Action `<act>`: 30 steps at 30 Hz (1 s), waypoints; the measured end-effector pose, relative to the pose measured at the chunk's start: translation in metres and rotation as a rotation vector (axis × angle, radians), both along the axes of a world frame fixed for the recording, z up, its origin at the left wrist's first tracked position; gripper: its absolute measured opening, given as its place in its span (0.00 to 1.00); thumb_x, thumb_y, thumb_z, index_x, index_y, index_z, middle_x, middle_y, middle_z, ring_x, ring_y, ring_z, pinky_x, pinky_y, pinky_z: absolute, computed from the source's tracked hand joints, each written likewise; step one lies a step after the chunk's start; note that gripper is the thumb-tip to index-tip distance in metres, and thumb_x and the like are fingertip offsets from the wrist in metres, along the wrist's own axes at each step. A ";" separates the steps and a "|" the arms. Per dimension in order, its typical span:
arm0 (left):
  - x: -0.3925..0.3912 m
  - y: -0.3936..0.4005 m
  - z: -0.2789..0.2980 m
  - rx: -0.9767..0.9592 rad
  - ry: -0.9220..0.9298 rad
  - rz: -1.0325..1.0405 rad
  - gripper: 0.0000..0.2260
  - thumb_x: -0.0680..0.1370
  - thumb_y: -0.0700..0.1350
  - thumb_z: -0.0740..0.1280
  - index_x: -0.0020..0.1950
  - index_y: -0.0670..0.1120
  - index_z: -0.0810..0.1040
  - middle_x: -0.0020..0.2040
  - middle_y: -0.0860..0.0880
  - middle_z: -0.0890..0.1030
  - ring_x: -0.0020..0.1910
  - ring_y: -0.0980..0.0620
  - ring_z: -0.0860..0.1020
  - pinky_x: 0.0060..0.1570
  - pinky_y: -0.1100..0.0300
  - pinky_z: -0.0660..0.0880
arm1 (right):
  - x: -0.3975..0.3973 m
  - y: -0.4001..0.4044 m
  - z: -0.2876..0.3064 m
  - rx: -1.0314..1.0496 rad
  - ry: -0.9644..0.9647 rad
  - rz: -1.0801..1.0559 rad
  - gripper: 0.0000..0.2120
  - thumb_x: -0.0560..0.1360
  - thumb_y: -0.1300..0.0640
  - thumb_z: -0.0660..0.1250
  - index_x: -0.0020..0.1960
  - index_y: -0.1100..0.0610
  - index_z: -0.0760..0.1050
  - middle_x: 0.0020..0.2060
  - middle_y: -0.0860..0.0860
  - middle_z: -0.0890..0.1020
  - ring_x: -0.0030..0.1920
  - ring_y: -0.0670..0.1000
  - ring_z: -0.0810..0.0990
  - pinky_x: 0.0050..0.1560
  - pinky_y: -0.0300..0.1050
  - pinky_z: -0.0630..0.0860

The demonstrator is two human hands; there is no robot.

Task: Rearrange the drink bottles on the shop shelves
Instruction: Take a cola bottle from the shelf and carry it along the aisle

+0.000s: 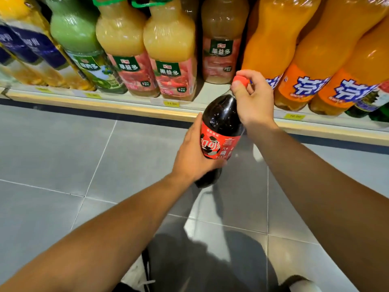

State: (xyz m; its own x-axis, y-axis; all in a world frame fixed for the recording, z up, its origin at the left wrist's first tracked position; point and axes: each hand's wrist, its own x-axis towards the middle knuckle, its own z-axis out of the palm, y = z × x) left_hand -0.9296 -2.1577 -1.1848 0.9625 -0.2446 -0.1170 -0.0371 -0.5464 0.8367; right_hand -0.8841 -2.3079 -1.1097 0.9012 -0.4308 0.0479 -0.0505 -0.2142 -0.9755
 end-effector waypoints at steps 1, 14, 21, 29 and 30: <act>-0.005 -0.001 -0.010 -0.001 0.024 0.026 0.57 0.58 0.53 0.83 0.78 0.62 0.52 0.70 0.55 0.73 0.69 0.52 0.73 0.65 0.45 0.74 | 0.004 -0.001 -0.001 -0.012 0.010 0.013 0.12 0.79 0.59 0.65 0.62 0.55 0.76 0.46 0.43 0.80 0.50 0.44 0.80 0.59 0.45 0.77; 0.004 -0.019 -0.044 0.004 0.004 0.196 0.47 0.66 0.54 0.79 0.78 0.62 0.55 0.68 0.56 0.75 0.67 0.50 0.75 0.64 0.48 0.76 | 0.003 0.023 -0.068 -0.487 0.053 0.097 0.51 0.62 0.46 0.80 0.78 0.47 0.57 0.79 0.55 0.53 0.77 0.58 0.55 0.74 0.55 0.61; 0.002 -0.013 -0.051 -0.030 0.046 0.176 0.44 0.65 0.50 0.79 0.75 0.63 0.59 0.68 0.58 0.75 0.68 0.53 0.73 0.65 0.53 0.73 | -0.001 0.025 -0.078 -0.485 -0.002 -0.046 0.47 0.63 0.46 0.77 0.77 0.45 0.59 0.75 0.54 0.61 0.76 0.54 0.60 0.69 0.59 0.71; -0.031 -0.009 -0.093 0.077 0.171 0.238 0.54 0.59 0.55 0.83 0.76 0.61 0.55 0.71 0.55 0.69 0.70 0.51 0.70 0.66 0.48 0.75 | 0.004 0.021 -0.091 -0.517 -0.165 -0.115 0.41 0.65 0.47 0.76 0.74 0.56 0.67 0.70 0.59 0.70 0.71 0.55 0.69 0.65 0.26 0.65; -0.034 -0.013 -0.093 0.067 0.159 0.259 0.55 0.59 0.55 0.83 0.78 0.59 0.53 0.74 0.54 0.67 0.73 0.50 0.68 0.67 0.47 0.74 | 0.004 0.018 -0.091 -0.493 -0.153 -0.092 0.42 0.65 0.47 0.76 0.75 0.55 0.66 0.71 0.59 0.68 0.72 0.55 0.68 0.63 0.21 0.60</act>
State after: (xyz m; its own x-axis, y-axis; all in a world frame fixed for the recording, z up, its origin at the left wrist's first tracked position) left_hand -0.9631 -2.1706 -1.2782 0.9601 0.0201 -0.2790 0.2394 -0.5748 0.7825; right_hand -0.8800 -2.2899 -1.2011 0.8276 -0.4005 0.3932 0.0445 -0.6515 -0.7573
